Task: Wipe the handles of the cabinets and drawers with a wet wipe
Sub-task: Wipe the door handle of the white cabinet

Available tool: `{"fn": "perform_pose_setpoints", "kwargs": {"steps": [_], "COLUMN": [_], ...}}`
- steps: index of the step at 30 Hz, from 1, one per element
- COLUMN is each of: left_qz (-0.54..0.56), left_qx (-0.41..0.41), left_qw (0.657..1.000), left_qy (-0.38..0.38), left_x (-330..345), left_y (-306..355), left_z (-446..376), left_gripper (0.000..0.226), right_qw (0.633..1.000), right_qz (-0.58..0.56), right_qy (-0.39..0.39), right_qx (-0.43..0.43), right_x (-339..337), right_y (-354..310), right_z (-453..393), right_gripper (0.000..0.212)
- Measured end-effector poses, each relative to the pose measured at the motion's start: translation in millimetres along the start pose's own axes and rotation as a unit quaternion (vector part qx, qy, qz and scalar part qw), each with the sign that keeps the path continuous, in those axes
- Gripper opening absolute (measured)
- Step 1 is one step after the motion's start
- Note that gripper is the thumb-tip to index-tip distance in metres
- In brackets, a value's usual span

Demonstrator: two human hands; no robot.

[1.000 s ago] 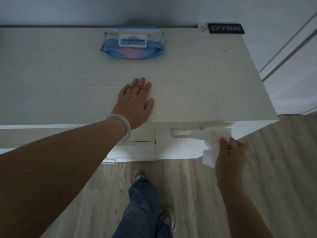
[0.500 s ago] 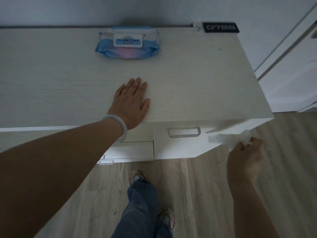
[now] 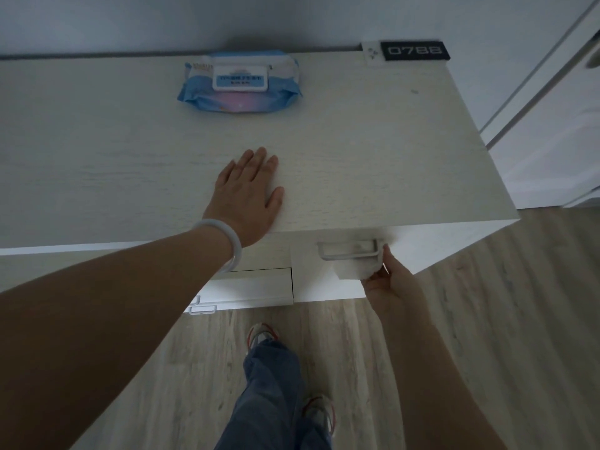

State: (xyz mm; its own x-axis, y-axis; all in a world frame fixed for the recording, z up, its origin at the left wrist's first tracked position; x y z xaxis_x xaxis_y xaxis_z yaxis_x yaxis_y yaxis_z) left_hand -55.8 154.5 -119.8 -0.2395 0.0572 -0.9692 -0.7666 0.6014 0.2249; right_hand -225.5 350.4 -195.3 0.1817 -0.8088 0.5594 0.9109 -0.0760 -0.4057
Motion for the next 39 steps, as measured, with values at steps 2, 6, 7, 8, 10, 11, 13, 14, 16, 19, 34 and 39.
{"fn": "perform_pose_setpoints", "kwargs": {"steps": [2, 6, 7, 8, 10, 11, 13, 14, 16, 19, 34, 39], "left_qz": [0.005, 0.007, 0.007, 0.007, 0.007, 0.006, 0.005, 0.003, 0.002, 0.006, 0.009, 0.009], "left_qx": [0.0, 0.001, 0.001, 0.001, 0.0, -0.001, -0.003, -0.003, -0.001, 0.001, -0.001, -0.001], "left_qw": [1.0, 1.0, 1.0, 1.0, 1.0, 1.0, 1.0, 1.0, 1.0, 1.0, 1.0, 1.0], "left_qy": [-0.001, -0.003, -0.005, -0.007, -0.009, -0.01, -0.008, -0.006, -0.005, -0.009, -0.009, -0.006], "left_x": [-0.1, -1.3, -1.3, -1.0, -0.6, -0.1, -0.9, -1.7, -2.3, -1.4, -1.3, -0.8], "left_y": [0.4, 0.7, 0.3, 0.1, -0.2, -0.5, -1.1, -1.0, 0.1, 0.9, -0.1, 0.0], "left_z": [0.0, 0.2, 0.2, 0.4, 0.4, 0.2, -0.4, -0.2, 0.4, 0.5, 0.2, 0.7], "left_gripper": [0.067, 0.067, 0.067, 0.067, 0.067, 0.067, 0.067, 0.067, 0.067, 0.063, 0.067, 0.067], "right_qw": [0.999, 0.991, 0.99, 0.989, 0.983, 0.981, 0.974, 0.968, 0.961, 0.97, 0.999, 0.998], "right_qz": [-0.038, -0.118, -0.123, -0.127, -0.15, -0.156, -0.176, -0.195, -0.218, -0.183, 0.011, -0.041], "right_qy": [-0.007, -0.055, -0.052, -0.06, -0.099, -0.112, -0.134, -0.148, -0.163, -0.157, -0.046, -0.047], "right_qx": [0.02, 0.042, 0.04, 0.036, 0.029, 0.026, 0.041, 0.05, 0.046, 0.015, -0.006, -0.032], "right_x": [3.9, 7.1, 5.3, 3.9, 5.5, 5.3, 5.8, 6.0, 8.4, 16.1, 2.0, -5.9], "right_y": [6.9, 33.2, 36.4, 36.6, 29.0, 25.2, 24.2, 26.4, 32.5, 47.2, 36.3, 8.3], "right_z": [-2.5, -2.5, -4.7, -8.1, -12.3, -15.3, -18.3, -18.3, -15.7, -8.9, 4.5, 2.8], "right_gripper": [0.019, 0.044, 0.044, 0.045, 0.063, 0.078, 0.096, 0.097, 0.085, 0.062, 0.032, 0.033]}}
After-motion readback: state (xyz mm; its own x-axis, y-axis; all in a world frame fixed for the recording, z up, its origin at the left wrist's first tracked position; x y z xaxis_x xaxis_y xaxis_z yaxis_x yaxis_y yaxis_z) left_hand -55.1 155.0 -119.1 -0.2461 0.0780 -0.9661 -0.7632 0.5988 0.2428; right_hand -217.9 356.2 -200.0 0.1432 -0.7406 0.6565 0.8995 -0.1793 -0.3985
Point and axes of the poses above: each hand's wrist, its own z-axis away from the middle knuckle, its own x-axis out of the palm, y = z × x, the point moved 5 cm from there along -z, towards the middle knuckle, and after that the axes turned 7 degrees about z, right-handed, at the moved point
